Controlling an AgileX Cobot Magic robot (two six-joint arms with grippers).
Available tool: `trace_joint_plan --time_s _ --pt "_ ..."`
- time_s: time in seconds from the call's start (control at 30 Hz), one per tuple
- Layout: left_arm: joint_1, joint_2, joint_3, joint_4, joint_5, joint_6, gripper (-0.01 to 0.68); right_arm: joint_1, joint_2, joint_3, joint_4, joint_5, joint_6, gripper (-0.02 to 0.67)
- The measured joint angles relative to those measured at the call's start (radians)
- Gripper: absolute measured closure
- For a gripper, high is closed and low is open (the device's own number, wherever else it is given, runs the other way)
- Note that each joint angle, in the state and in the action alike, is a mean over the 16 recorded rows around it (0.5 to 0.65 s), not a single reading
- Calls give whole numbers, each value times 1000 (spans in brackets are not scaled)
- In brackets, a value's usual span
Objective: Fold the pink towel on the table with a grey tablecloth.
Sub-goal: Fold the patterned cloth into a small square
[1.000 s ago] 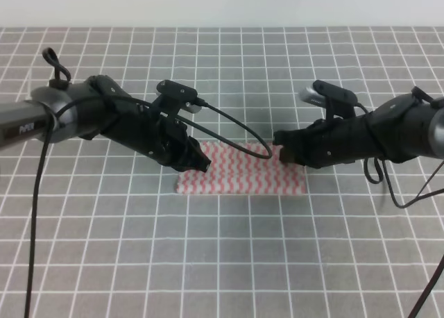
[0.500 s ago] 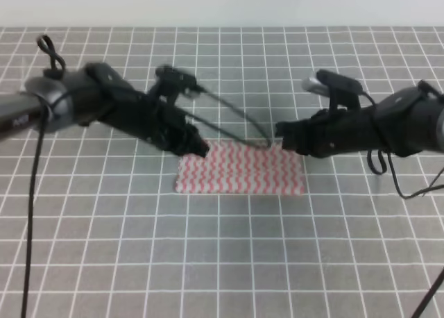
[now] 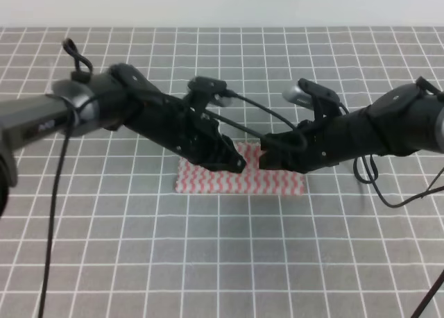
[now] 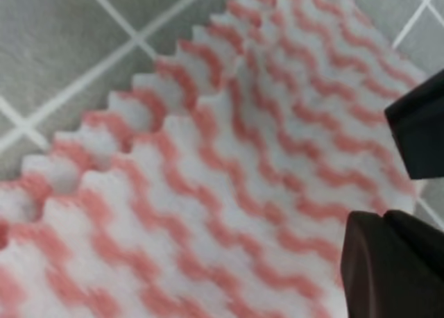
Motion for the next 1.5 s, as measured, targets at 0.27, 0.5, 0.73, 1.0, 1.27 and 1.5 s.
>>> trace_joint_plan --time_s 0.27,0.5,0.73,1.0,1.27,1.5 --pt "-16 36 0 21 -12 0 677 2 43 0 -5 10 3 664" --pt "-16 57 -2 41 -17 0 677 -2 63 -1 -24 11 20 664" --pt "-16 41 -9 59 -12 -2 677 -10 44 -1 -44 16 41 664" --pt "0 -38 -20 115 17 -65 676 -23 -24 -2 -134 32 114 664" --pt "68 -110 -21 100 66 -128 676 -34 -96 -2 -342 56 296 664" --pt "123 -103 -15 32 88 -122 676 -37 -123 -2 -474 65 435 662"
